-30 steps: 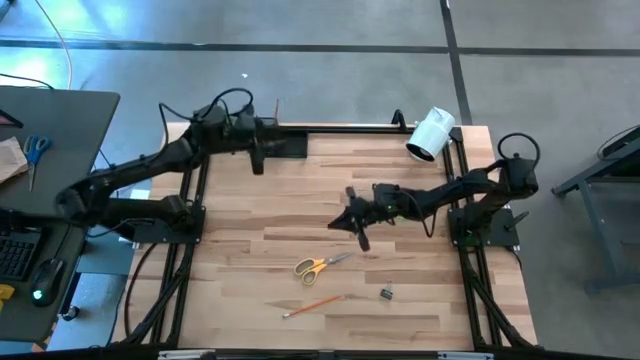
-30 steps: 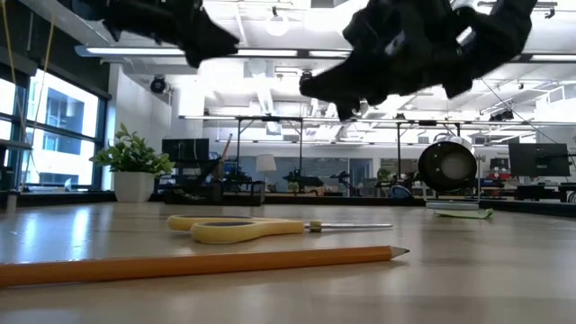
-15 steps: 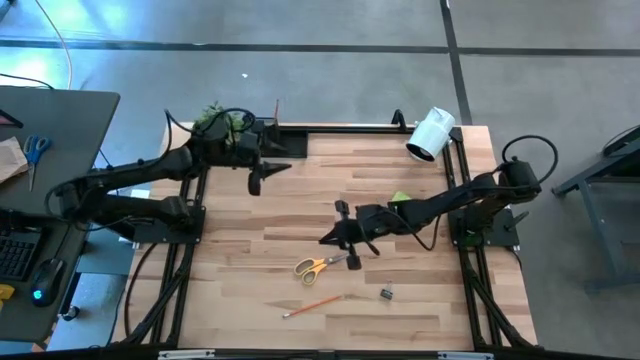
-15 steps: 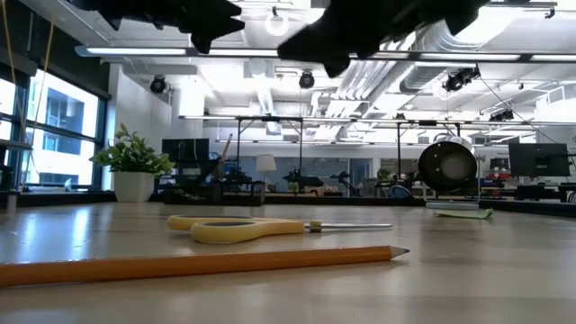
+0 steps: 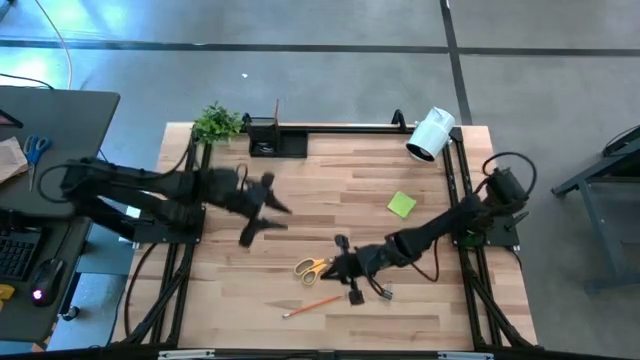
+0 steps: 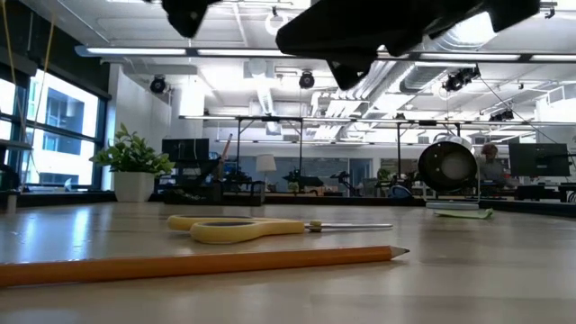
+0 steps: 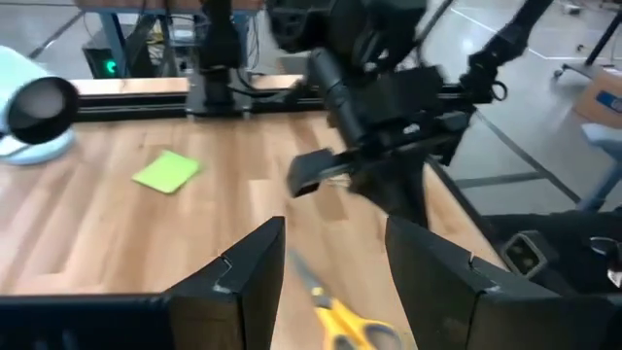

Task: Pick and place office supplies into organizer
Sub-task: Put the orange pencil into the top left section of the desk organizer

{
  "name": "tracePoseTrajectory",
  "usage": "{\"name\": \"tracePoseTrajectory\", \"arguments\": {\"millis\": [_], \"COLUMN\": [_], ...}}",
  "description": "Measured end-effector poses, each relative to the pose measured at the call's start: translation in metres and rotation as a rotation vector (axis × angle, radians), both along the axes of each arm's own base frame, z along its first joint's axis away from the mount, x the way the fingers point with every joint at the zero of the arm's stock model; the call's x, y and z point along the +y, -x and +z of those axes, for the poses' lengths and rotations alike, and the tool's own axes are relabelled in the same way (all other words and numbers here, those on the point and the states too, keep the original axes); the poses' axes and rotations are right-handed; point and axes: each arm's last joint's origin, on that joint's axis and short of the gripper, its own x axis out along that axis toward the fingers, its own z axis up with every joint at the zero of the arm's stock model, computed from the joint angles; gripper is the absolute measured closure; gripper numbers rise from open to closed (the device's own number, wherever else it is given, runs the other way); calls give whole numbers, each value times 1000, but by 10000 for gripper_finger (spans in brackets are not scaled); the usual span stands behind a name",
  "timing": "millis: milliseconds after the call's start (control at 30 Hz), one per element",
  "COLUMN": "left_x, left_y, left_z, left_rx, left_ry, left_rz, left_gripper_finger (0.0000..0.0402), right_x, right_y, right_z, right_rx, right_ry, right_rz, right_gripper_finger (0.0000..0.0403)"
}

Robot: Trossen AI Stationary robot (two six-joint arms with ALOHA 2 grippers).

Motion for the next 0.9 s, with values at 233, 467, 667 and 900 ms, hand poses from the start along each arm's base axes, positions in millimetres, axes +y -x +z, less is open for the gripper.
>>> {"name": "tracePoseTrajectory", "arguments": {"millis": [233, 467, 667, 900], "left_x": [-63, -99, -111, -113], "left_y": [7, 8, 3, -2], "left_z": [-2, -14, -26, -34], "left_rx": [-1, 0, 44, 72], "left_ry": [-15, -9, 51, 67], "left_rz": [46, 156, 183, 198], "left_gripper_finger": [232, 232, 232, 232], "right_x": [37, 57, 64, 64], "right_y": [5, 8, 13, 14], "right_z": [-35, -67, -83, -99], "right_rx": [18, 29, 51, 90], "right_ry": [-34, -50, -27, -3], "right_rz": [5, -16, -64, -84], "right_gripper_finger": [391, 391, 391, 382]}}
